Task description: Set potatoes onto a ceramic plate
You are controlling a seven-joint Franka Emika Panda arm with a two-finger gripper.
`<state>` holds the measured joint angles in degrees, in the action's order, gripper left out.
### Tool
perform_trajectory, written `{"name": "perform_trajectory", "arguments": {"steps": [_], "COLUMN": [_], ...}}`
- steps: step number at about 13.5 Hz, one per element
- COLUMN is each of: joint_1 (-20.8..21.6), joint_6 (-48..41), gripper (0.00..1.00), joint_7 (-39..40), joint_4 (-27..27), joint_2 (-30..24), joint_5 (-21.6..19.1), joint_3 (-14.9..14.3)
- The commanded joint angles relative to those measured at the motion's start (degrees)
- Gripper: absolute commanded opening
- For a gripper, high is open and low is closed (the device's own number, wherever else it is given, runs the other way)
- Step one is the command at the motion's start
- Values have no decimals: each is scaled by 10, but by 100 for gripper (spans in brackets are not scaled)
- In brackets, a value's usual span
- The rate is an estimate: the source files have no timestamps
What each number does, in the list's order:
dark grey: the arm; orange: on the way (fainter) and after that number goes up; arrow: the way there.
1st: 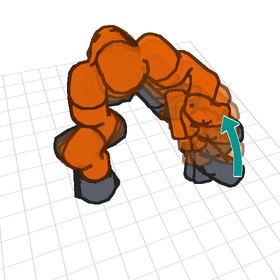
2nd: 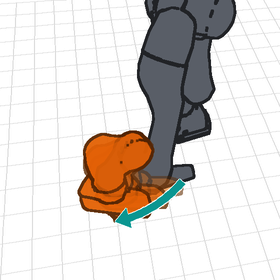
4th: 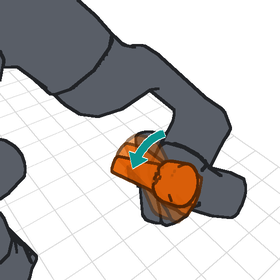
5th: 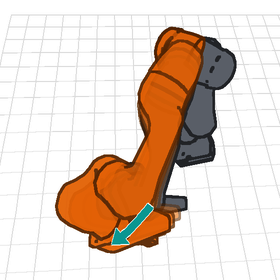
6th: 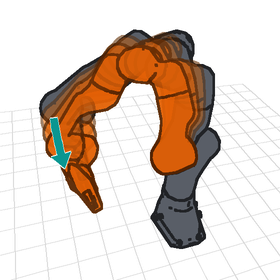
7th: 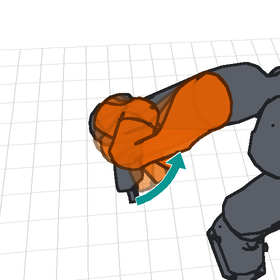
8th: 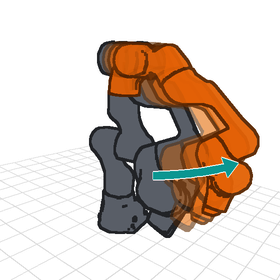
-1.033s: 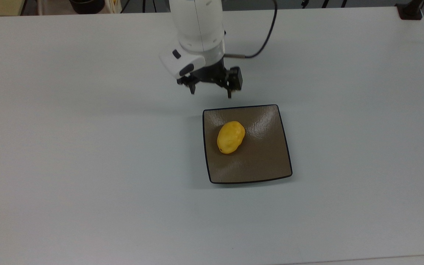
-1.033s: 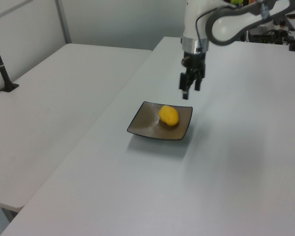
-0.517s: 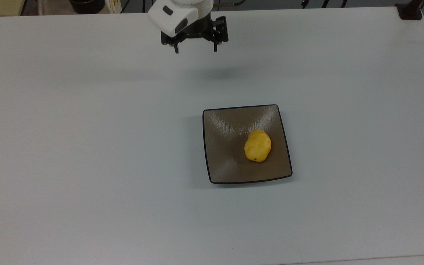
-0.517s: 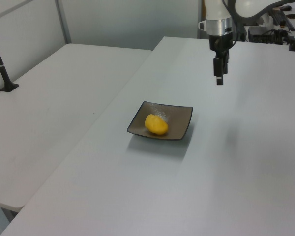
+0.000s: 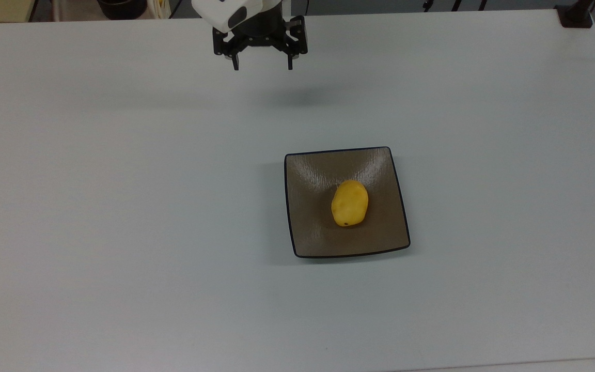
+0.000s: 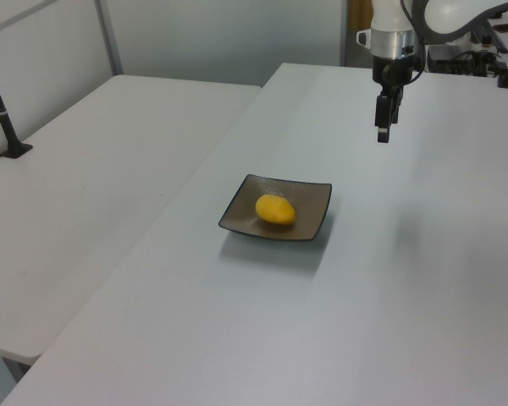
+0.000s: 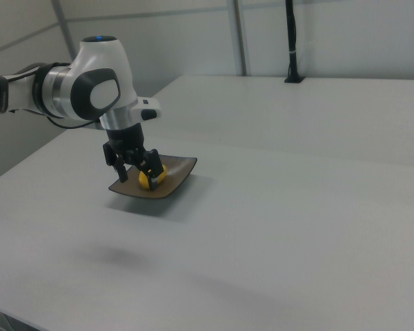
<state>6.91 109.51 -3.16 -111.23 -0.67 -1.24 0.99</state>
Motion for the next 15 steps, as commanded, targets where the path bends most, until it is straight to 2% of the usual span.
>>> {"name": "perform_trajectory", "arguments": {"steps": [1, 13, 15], "joint_1": [7, 3, 4], "joint_6": [16, 16, 17], "gripper": [100, 100, 100], "joint_7": [11, 15, 15], "joint_4": [-15, -5, -5], "joint_2": [-14, -11, -10], "joint_5": [-30, -17, 25], "joint_3": [-22, -22, -21]}}
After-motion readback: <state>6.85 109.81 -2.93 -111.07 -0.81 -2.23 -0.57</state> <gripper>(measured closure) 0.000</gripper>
